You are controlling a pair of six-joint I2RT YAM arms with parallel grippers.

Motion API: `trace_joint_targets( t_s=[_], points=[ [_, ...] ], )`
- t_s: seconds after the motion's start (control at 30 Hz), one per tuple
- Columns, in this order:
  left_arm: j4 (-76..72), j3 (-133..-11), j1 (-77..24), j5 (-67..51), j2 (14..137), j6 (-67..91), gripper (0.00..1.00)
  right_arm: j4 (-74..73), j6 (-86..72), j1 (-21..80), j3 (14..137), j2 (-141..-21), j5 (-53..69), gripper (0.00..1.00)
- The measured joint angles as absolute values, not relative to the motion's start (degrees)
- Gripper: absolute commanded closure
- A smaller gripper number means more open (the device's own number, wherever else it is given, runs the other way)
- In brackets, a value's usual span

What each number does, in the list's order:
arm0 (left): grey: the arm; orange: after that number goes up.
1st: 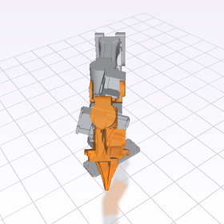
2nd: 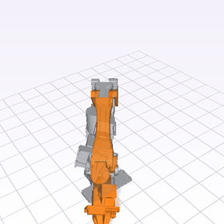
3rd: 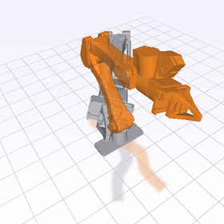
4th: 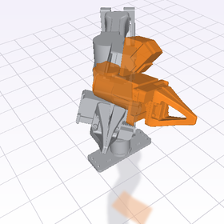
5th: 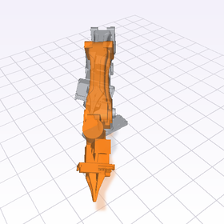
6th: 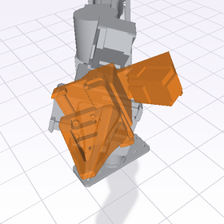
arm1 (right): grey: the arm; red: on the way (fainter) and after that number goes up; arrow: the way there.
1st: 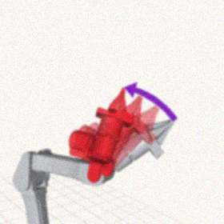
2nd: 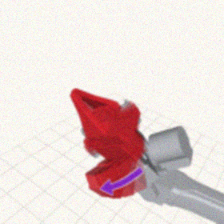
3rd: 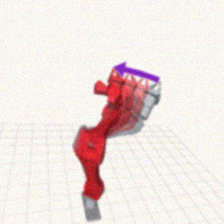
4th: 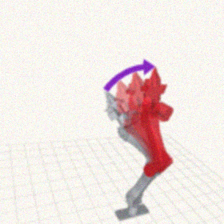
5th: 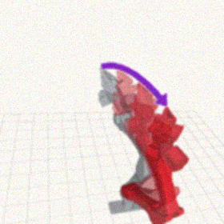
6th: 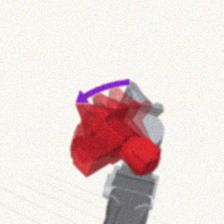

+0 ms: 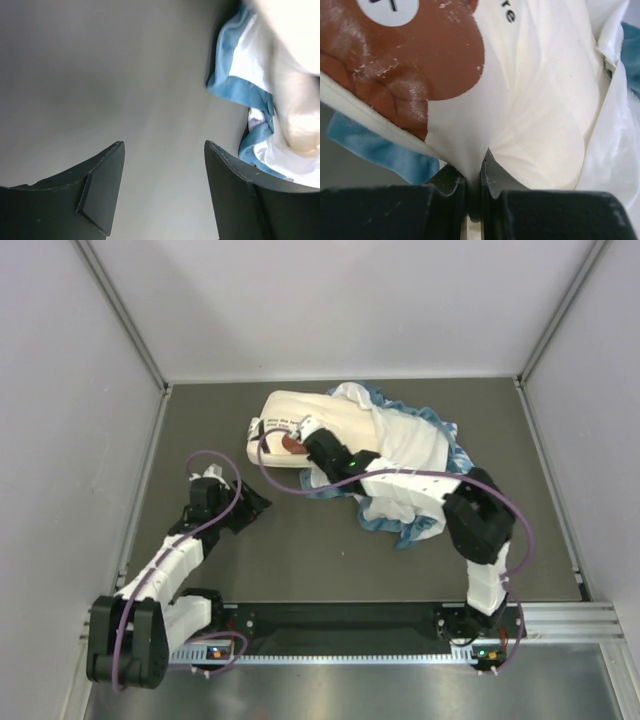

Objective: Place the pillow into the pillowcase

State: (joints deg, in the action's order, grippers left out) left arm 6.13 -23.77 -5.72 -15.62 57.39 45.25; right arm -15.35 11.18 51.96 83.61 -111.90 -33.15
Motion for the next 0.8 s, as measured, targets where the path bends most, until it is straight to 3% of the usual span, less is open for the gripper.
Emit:
trace_joint_targets(
  t_s=[0.3, 0.8],
  points=[
    [-2.2, -26.7, -12.2, -15.6, 71.2, 47.2, 0.32, -10.5, -4.3, 41.7, 70.1, -88.1, -19.0, 1.0],
    [-12.2, -44.3, -23.8, -9.0, 96.4, 50.1, 0.35, -3.0, -14.5, 37.4, 59.5, -80.9, -11.6, 1.0]
  ],
)
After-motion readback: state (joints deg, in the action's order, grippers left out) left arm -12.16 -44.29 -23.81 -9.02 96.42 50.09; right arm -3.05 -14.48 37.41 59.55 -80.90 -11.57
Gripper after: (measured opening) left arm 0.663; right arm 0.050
